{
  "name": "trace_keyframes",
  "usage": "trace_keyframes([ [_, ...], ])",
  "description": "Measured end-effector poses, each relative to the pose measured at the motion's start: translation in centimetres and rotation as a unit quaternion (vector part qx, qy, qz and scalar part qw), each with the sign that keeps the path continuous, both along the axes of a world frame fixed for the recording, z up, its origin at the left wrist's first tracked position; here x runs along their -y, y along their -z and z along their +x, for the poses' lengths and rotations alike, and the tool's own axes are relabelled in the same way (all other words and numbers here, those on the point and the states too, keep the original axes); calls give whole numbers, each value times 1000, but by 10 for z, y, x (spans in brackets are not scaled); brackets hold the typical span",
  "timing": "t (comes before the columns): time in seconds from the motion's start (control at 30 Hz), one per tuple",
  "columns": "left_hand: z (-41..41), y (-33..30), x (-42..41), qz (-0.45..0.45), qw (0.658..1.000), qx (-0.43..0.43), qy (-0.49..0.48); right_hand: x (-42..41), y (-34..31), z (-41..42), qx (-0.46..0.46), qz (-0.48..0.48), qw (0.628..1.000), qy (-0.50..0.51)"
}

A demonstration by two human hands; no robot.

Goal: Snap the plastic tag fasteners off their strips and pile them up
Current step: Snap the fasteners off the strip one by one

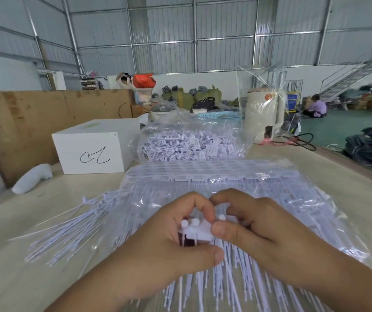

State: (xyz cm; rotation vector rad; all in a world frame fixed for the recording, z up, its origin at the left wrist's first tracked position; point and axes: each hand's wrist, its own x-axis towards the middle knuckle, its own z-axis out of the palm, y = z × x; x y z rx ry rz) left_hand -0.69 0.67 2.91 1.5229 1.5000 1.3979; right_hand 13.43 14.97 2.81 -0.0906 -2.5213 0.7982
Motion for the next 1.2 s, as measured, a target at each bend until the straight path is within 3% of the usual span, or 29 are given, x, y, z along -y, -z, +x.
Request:
trace_keyframes([
  [0.13, 4, -4, 0, -30, 995, 32, 91, 5, 0, -1, 21, 23, 1000, -7],
  [0.43, -4, -5, -1, -20, 999, 4, 41, 8, -4, 5, -18, 3, 1000, -14],
  [0.57, -8, -2, -1, 21, 1000, -3, 11, 17, -8, 7, -28, 190, 981, 26],
  [0.7, -11, 0, 0, 59, 997, -22, -46, 18, -13, 8, -29, 248, 967, 55],
  [0.87, -7, 1, 0, 40, 993, -86, -70, 4, -7, 4, 47, 136, 988, 56],
  [1.1, 12, 5, -11, 125, 982, 21, -142, 18, -4, -6, -104, 19, 984, 143],
  [1.2, 12, 3, -10, 158, 966, 71, -193, 20, -7, -7, -195, -88, 962, 170],
])
